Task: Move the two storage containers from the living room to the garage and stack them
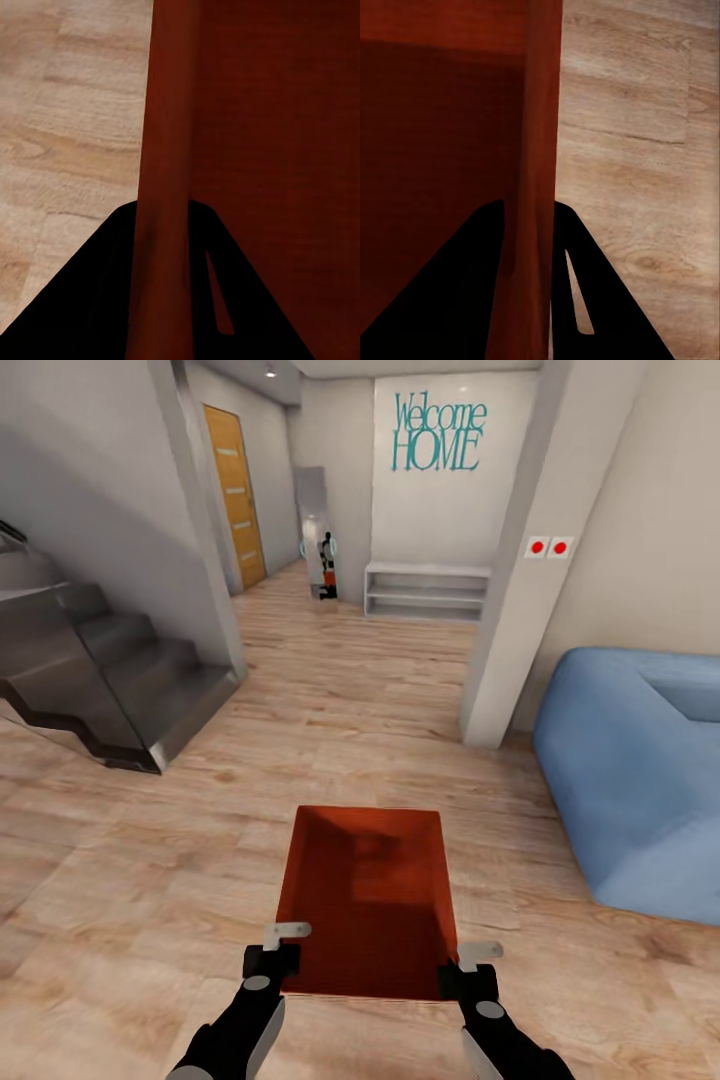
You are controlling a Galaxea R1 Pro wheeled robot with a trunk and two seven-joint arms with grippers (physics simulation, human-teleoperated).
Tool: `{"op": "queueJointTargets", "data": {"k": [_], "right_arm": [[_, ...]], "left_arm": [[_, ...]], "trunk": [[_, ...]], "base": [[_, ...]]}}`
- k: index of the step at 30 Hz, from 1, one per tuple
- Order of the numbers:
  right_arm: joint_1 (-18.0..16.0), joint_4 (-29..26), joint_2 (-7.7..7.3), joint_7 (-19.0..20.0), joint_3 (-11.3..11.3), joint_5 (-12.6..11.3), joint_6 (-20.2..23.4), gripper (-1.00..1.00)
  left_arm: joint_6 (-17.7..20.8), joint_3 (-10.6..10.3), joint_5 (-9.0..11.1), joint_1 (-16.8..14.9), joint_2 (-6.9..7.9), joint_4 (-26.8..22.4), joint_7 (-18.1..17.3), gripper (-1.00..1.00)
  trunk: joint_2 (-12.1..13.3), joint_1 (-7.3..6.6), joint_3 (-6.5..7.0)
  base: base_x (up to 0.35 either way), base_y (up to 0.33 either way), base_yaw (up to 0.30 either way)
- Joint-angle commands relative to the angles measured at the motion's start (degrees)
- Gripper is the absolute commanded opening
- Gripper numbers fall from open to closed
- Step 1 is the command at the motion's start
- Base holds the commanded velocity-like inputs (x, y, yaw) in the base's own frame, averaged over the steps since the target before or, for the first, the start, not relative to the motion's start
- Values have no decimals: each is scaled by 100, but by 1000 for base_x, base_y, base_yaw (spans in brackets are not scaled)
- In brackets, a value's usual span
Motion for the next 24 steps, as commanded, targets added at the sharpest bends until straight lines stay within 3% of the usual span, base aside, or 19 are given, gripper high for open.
{"op": "queueJointTargets", "data": {"k": [1,24], "right_arm": [[-15,-31,-214,29,5,37,-39,-100],[-15,-31,-216,22,5,43,-51,-100]], "left_arm": [[27,-67,2,1,-1,433,-103,-100],[8,-66,2,1,-1,441,-109,-100]], "trunk": [[-3,3,-5],[-3,3,-5]], "base": [[336,0,-1],[336,0,0]]}}
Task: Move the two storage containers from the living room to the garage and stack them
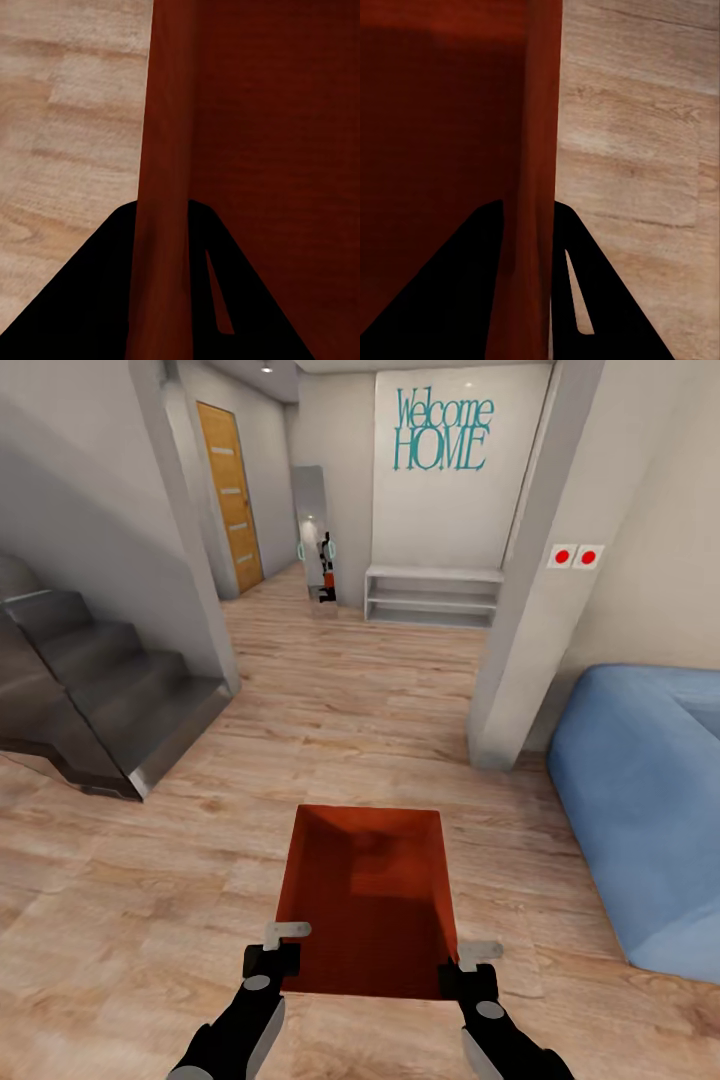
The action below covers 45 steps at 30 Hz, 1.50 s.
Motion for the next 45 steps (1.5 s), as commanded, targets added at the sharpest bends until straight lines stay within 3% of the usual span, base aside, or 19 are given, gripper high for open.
{"op": "queueJointTargets", "data": {"k": [1,45], "right_arm": [[-15,-32,-216,24,6,42,-26,-100],[-15,162,-162,68,41,35,70,-100]], "left_arm": [[26,-62,2,0,-1,448,-111,-100],[3,-62,2,0,-1,448,-119,-100]], "trunk": [[-3,3,-5],[-3,3,-5]], "base": [[337,0,0],[336,0,0]]}}
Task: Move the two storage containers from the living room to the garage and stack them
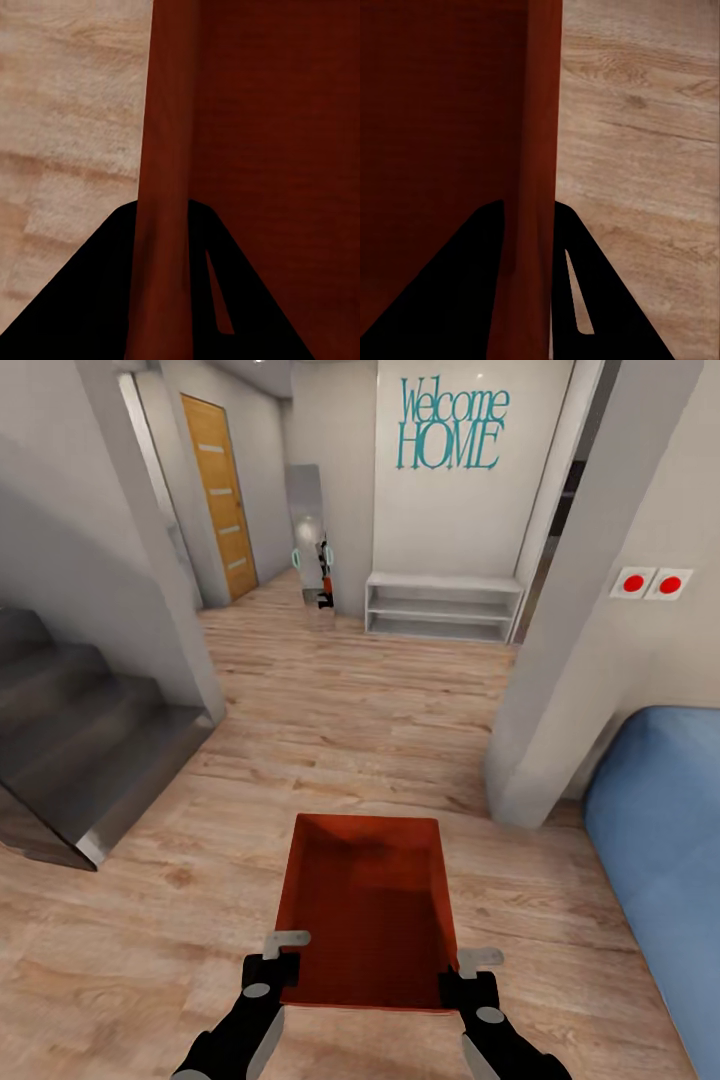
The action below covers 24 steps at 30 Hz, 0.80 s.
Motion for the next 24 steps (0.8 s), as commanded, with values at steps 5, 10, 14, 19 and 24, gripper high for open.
{"op": "queueJointTargets", "data": {"k": [5,10,14,19,24], "right_arm": [[-15,-27,-192,-9,61,28,8,-100],[-15,-27,-194,-14,57,28,8,-100],[-15,-27,-194,-31,55,28,8,-100],[-15,-27,-204,-58,54,28,8,-100],[-15,-27,-215,-66,51,24,-2,-100]], "left_arm": [[21,-104,-30,1,-1,203,-141,-100],[21,-104,-30,1,-1,203,-141,-100],[21,-104,-30,1,-1,203,-141,-100],[21,-104,-30,1,-1,203,-141,-100],[21,-104,-30,1,-1,203,-141,-100]], "trunk": [[-3,3,-4],[-3,3,-4],[-3,3,-4],[-3,3,-5],[-3,3,-14]], "base": [[337,0,0],[337,0,0],[337,0,0],[337,0,16],[337,0,177]]}}
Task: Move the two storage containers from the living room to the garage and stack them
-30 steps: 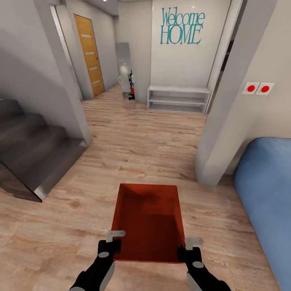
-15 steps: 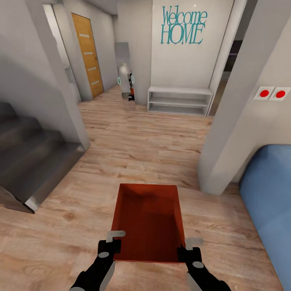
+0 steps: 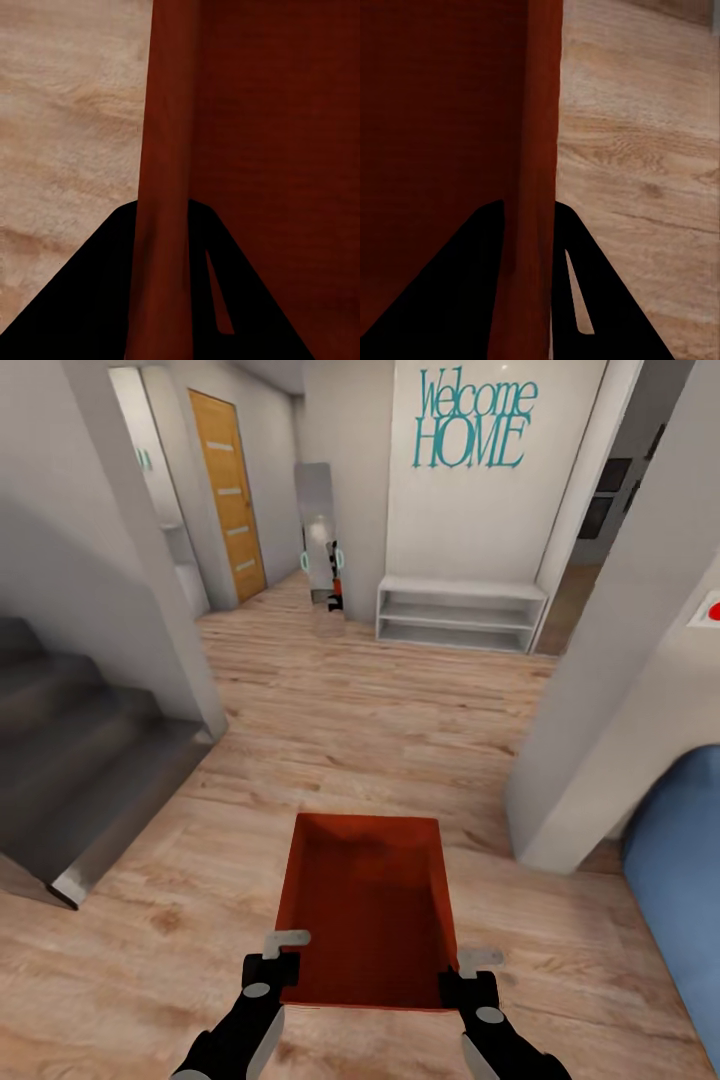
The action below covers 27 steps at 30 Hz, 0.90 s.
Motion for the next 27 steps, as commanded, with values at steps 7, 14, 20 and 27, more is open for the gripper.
{"op": "queueJointTargets", "data": {"k": [7,14,20,27], "right_arm": [[-13,-24,-215,-46,42,25,-1,-100],[-13,-24,-215,-37,42,29,-1,-100],[-13,-24,-207,5,42,32,6,-100],[-13,-24,-205,7,42,32,8,-100]], "left_arm": [[23,-104,-8,0,-2,216,-138,-100],[15,-104,-8,0,-2,216,-138,-100],[14,-104,-8,0,-2,216,-138,-100],[14,-104,-8,0,-2,216,-138,-100]], "trunk": [[-3,3,-7],[-3,3,-7],[-3,3,-7],[-3,3,-7]], "base": [[337,0,244],[337,0,245],[336,0,73],[336,0,2]]}}
